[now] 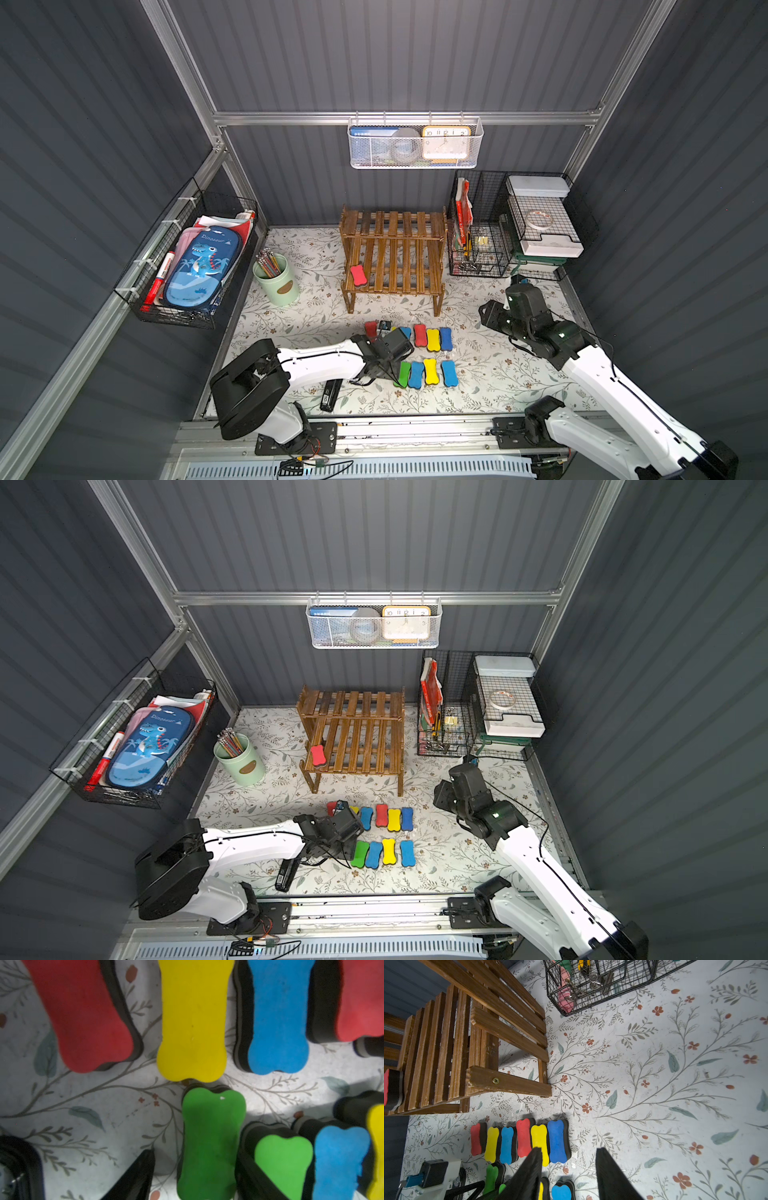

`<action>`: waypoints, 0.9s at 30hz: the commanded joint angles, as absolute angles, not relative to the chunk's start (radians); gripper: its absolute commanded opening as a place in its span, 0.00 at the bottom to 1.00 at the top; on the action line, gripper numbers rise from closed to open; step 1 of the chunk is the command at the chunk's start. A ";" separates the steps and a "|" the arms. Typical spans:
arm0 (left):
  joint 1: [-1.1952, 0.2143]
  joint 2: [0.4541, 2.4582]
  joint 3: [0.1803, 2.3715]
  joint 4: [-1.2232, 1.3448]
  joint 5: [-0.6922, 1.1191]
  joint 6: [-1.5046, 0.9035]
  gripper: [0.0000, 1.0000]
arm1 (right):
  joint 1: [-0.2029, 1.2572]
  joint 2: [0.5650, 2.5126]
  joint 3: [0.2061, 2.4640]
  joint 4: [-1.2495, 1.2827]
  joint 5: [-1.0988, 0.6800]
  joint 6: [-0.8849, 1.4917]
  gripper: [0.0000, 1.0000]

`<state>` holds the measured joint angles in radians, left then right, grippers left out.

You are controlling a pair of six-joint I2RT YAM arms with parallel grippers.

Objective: Remove the whiteboard erasers from the shelf
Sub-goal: Place the whiteboard eraser at the center of the board.

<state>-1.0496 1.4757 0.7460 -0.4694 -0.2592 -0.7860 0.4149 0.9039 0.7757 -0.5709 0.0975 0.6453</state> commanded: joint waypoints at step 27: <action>-0.616 1.391 1.286 -0.663 -0.313 -0.258 0.80 | 0.411 0.904 0.795 -0.548 0.089 0.644 0.47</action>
